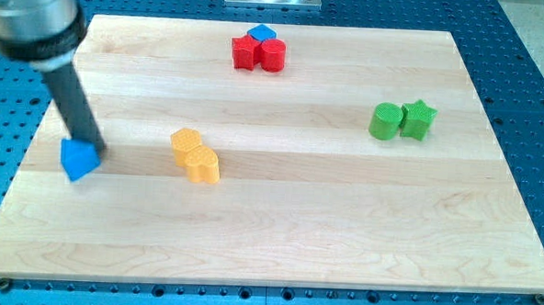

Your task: Slide both the yellow blocks and blue triangle diagonal to each other

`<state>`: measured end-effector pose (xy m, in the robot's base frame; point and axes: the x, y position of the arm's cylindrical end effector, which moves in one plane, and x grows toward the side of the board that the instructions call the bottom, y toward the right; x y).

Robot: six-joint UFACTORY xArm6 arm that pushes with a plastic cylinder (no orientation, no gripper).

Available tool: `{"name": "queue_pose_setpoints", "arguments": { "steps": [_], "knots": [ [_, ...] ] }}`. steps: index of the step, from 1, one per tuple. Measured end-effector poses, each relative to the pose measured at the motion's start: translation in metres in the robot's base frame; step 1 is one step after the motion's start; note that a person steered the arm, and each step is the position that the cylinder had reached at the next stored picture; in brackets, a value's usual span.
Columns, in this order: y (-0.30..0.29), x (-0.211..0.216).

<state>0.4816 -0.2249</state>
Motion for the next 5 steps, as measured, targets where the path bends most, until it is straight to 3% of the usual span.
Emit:
{"name": "queue_pose_setpoints", "arguments": {
  "steps": [1,2,3,4,5],
  "knots": [
    [0.000,0.015],
    [-0.004,0.060],
    [0.007,0.034],
    [0.015,-0.044],
    [0.091,-0.094]
  ]
}}
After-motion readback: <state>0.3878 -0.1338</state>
